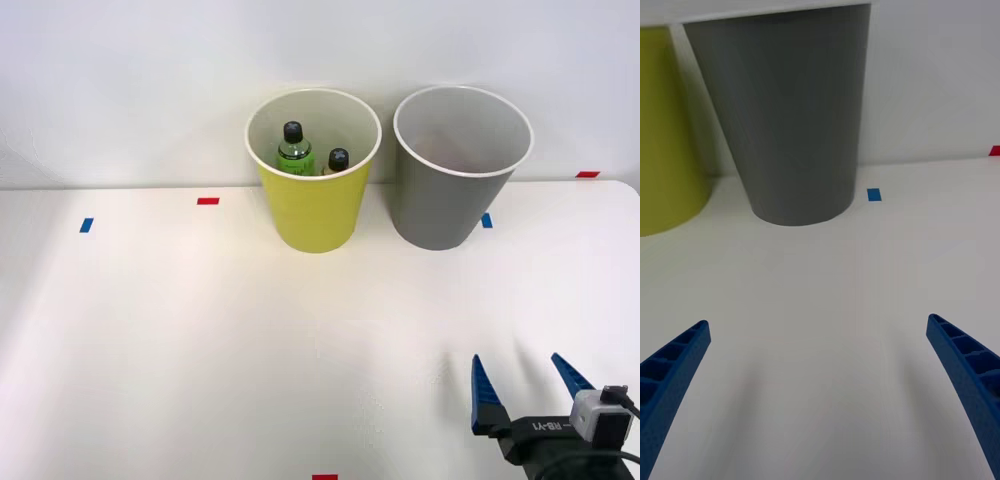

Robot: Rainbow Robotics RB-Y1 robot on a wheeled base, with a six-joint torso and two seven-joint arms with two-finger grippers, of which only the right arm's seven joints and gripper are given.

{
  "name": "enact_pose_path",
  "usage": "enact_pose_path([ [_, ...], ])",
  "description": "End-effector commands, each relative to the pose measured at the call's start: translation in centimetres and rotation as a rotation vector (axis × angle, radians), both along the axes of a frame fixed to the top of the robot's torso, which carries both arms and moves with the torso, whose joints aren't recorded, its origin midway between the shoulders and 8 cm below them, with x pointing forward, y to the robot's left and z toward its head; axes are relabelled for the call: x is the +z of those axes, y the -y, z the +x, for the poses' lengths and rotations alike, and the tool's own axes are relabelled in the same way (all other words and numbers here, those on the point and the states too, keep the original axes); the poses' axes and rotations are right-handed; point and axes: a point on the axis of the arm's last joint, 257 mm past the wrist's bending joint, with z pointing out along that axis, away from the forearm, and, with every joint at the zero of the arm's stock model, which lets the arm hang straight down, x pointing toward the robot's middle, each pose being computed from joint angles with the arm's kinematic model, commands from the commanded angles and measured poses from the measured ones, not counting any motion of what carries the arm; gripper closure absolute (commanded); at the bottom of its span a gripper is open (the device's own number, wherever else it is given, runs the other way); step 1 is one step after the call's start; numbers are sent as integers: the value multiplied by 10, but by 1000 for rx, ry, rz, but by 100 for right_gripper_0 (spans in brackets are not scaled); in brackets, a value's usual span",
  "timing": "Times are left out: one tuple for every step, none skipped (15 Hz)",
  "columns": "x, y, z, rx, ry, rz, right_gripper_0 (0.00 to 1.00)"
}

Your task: Put cans in the gray bin, plastic bottles in the light green bin

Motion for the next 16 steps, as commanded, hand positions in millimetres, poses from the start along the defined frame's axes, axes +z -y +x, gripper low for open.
enact_pose_path([
  [-10, 10, 13, -21, 1, -69, 0],
  [-12, 11, 11, -23, -4, -109, 0],
  [-15, 10, 9, -19, -10, -137, 0],
  [-18, 7, 6, -9, -17, -148, 0],
  [-19, 0, 1, 9, -18, -146, 0],
  [-18, -8, -3, 30, -8, -124, 0],
  [-19, -15, -7, 41, -7, -78, 0],
  [-18, -27, -13, 61, -2, -27, 0],
  [-17, -35, -19, 74, 7, -15, 0],
  [-18, -39, -24, 79, 6, -7, 0],
  [-18, -43, -29, 82, 11, 3, 0],
  [-20, -48, -36, 92, 26, 15, 0],
  [-22, -52, -42, 102, 63, 28, 0],
  [-22, -55, -46, 118, 101, 39, 0],
  [-23, -58, -51, 135, 117, 34, 0],
  [-25, -61, -54, 147, 124, 23, 0],
])
